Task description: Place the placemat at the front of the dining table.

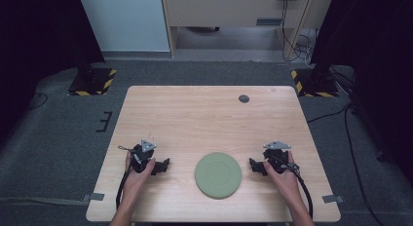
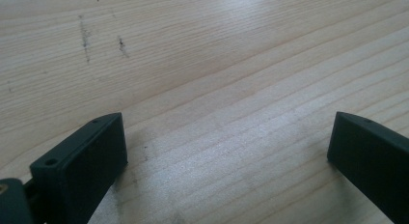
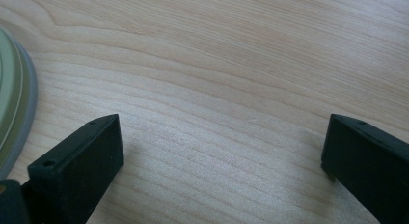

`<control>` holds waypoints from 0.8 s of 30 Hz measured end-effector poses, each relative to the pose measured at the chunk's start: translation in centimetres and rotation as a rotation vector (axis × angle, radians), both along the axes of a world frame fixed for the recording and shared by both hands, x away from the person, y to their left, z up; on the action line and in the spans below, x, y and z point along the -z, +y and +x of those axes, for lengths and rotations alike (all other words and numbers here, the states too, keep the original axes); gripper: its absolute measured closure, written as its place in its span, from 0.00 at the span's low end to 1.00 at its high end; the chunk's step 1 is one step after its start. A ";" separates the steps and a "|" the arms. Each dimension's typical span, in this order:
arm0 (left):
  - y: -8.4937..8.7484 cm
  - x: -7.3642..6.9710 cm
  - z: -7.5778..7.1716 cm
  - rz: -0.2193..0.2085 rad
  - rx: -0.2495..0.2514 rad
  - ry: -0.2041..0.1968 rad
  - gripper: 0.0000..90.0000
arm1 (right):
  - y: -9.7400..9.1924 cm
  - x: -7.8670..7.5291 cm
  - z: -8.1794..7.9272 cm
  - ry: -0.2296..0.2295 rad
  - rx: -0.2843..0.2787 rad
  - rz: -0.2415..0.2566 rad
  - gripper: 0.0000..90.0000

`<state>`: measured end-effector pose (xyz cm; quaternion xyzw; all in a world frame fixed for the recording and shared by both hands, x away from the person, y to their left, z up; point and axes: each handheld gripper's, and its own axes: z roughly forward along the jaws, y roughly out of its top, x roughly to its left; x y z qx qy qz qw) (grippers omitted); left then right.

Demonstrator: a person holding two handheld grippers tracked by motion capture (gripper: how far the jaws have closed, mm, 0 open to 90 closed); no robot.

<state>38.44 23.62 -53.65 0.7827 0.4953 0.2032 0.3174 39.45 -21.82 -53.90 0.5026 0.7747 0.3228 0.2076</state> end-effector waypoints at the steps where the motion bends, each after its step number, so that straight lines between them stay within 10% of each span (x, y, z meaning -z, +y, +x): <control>1: 0.0 0.0 -0.1 -0.001 0.006 -0.001 0.00 | 0.0 0.0 0.0 -0.002 -0.001 0.001 0.03; 24: -2.5 -1.4 -3.0 -0.045 0.171 -0.056 0.03 | 2.3 -2.0 -4.0 -0.042 -0.186 -0.042 0.04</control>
